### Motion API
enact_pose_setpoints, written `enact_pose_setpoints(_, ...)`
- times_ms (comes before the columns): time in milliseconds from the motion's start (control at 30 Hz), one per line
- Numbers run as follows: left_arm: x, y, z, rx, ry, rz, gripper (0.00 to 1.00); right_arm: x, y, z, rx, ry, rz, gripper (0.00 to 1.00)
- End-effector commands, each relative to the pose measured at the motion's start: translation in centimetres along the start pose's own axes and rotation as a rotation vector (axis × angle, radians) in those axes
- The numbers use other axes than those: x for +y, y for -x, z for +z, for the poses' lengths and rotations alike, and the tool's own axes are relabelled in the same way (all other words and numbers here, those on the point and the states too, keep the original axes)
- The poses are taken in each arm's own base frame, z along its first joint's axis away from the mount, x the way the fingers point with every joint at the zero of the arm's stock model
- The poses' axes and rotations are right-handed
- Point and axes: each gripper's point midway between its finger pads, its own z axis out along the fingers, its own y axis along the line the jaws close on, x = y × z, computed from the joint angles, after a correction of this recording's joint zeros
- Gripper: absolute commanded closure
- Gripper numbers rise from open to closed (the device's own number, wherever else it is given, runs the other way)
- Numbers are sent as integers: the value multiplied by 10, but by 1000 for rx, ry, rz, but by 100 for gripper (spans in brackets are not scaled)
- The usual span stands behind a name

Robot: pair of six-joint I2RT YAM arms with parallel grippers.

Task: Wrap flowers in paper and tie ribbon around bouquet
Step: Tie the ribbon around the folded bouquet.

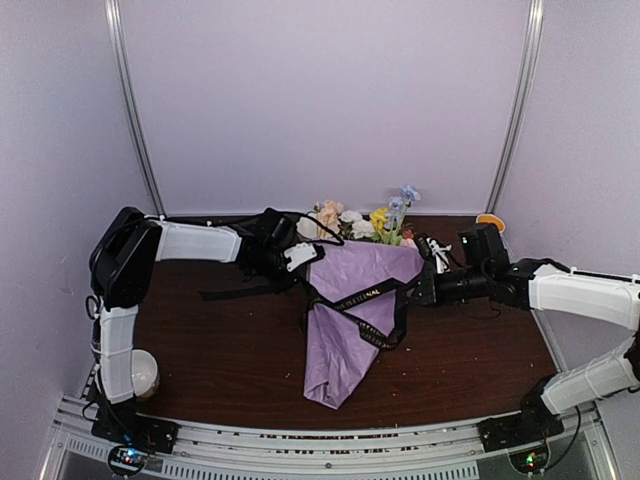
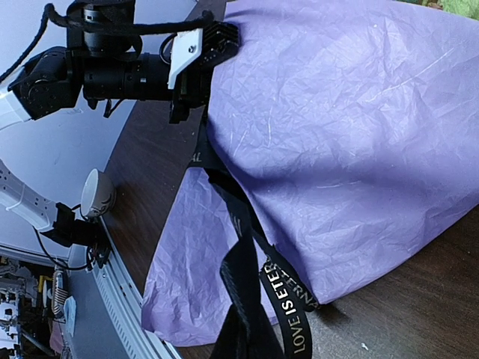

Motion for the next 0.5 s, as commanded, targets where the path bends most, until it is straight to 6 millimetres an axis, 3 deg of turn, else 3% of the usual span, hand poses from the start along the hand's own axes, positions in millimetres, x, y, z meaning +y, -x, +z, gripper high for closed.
enact_pose_setpoints(0,30,-12,-3,-10,45,-121,100,9,18,-13,-60,-6,-29,100)
enact_pose_setpoints(133,66,-33,-22,-7,100,-298,100,1,26,-23,-107,-49,-21,100)
enact_pose_setpoints(200,75,-40,-34,-27,113,-349,100,-4,31,-29,-138,-78,-16,100)
enact_pose_setpoints(333,69,-33,-59,-87,104,-361,100,-15,40,-33,-149,-170,-41,100)
enact_pose_setpoints(467,53,-15,-74,-137,67,-352,100,7,56,-17,-140,-136,-102,100)
